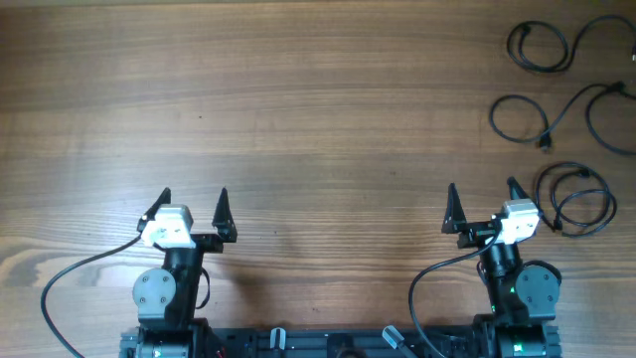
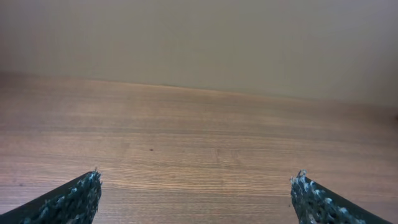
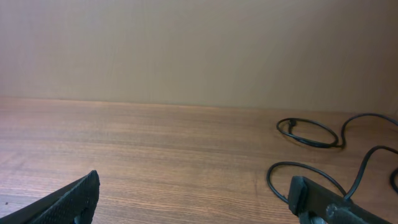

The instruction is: Untangle cables

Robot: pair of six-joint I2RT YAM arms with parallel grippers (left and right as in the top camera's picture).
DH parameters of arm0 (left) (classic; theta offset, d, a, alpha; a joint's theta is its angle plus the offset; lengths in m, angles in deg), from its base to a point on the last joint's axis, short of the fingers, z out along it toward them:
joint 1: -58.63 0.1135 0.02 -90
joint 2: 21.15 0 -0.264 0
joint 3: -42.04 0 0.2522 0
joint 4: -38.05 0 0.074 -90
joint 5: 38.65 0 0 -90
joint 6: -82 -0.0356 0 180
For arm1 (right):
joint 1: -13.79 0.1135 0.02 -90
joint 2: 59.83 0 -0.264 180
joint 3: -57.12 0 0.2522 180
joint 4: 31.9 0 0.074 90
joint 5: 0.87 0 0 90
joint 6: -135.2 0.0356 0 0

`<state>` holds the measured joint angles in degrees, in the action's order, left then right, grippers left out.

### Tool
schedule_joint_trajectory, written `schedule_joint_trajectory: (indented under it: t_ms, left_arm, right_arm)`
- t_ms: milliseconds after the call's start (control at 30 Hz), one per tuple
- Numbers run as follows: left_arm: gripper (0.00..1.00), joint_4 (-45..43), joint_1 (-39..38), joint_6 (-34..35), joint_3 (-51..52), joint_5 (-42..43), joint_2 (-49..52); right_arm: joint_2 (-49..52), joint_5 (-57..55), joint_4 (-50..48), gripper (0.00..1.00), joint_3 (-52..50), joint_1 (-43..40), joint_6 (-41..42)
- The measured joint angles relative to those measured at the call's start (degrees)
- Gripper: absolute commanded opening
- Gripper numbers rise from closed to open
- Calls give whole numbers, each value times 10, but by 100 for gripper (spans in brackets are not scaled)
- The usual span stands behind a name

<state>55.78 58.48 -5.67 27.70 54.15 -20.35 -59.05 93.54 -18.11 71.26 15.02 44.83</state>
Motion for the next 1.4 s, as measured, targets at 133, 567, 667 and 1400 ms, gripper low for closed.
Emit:
schedule_joint_trajectory:
  t_ms: [133,567,667,1400]
  left_arm:
    - [100,0,0,-8,0,-2,0]
    - [100,2,0,-46,0,-11,0]
    - [100,2,0,-44,0,-15,0]
    - [100,2,0,-62,0,-15,0]
  right_arm:
    - [0,0,0,100,0,0,0]
    - [0,0,0,100,0,0,0]
    - [0,0,0,100,0,0,0]
    - [0,0,0,100,0,0,0]
